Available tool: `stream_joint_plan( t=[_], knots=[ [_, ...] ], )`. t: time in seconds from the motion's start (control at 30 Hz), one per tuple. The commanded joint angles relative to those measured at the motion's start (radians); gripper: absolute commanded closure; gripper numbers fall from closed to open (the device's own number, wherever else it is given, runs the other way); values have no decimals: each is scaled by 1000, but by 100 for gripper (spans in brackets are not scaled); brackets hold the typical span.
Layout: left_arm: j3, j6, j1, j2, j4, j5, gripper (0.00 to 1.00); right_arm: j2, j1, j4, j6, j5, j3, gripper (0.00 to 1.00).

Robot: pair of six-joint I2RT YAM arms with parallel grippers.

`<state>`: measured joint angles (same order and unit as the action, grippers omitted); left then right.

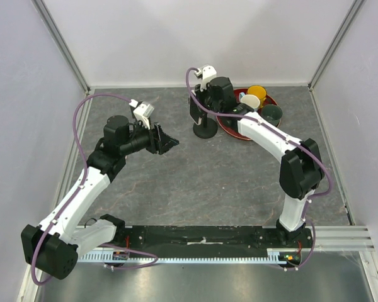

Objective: Place the phone on the phone stand

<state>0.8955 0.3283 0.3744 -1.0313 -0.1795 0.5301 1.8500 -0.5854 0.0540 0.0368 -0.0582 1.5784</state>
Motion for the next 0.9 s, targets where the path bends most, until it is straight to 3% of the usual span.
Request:
stream_joint_plan(
  t=[0.0,0.03,0.07,0.1,0.2,0.23,0.37,0.5,0.67,0.87],
  knots=[
    [3,21,-6,8,40,27,40,-2,25,-43,-89,190,17,93],
    [3,21,-6,4,40,27,40,0,42,-40,-112,237,20,100],
    [3,21,-6,4,40,28,40,5,58,-40,-130,286,23,100],
    [3,21,-6,1,41,30,40,9,74,-36,-176,442,38,100],
    [3,21,-6,-1,40,31,40,37,136,33,-302,680,89,100],
    [2,20,-6,-6,40,31,40,60,163,74,-323,822,106,100],
    [3,21,-6,-32,43,39,41,130,214,125,-388,1105,181,100],
    [-1,23,-6,-47,49,44,41,208,236,179,-422,1192,296,100],
    [-3,23,-9,-52,58,47,41,365,251,549,-629,1169,567,100],
    [-4,25,-11,-50,63,50,41,422,251,610,-667,1167,655,100]
  ],
)
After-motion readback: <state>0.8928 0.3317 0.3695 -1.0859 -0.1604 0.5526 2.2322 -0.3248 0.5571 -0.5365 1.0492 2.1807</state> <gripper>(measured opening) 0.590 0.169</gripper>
